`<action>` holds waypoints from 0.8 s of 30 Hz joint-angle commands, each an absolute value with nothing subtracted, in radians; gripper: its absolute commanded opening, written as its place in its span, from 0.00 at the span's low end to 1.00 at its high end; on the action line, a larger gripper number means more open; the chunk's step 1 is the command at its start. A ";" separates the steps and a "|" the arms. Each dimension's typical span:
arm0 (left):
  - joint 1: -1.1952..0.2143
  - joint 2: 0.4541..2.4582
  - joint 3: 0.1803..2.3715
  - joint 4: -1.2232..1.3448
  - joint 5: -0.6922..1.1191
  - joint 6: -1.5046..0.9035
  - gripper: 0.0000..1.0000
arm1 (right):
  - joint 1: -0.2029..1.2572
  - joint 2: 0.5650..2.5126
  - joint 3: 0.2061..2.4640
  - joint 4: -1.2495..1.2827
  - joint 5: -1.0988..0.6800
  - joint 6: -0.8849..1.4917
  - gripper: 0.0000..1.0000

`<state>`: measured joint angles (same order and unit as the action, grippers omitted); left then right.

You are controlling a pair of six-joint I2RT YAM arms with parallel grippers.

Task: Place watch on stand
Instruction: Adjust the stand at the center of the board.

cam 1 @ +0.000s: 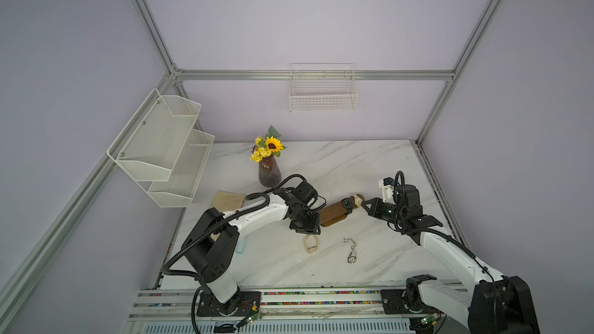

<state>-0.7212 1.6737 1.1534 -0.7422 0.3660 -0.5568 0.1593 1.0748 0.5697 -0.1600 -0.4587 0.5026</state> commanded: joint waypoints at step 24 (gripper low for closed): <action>-0.592 1.586 1.274 -0.813 0.331 -0.469 0.40 | 0.426 0.913 0.471 -0.343 -0.402 0.532 0.21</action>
<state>-0.6010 1.6798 1.3025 -0.7860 0.3107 -0.4900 0.3588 0.8833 0.4416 -0.3443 -0.4919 0.5175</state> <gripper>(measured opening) 0.390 0.207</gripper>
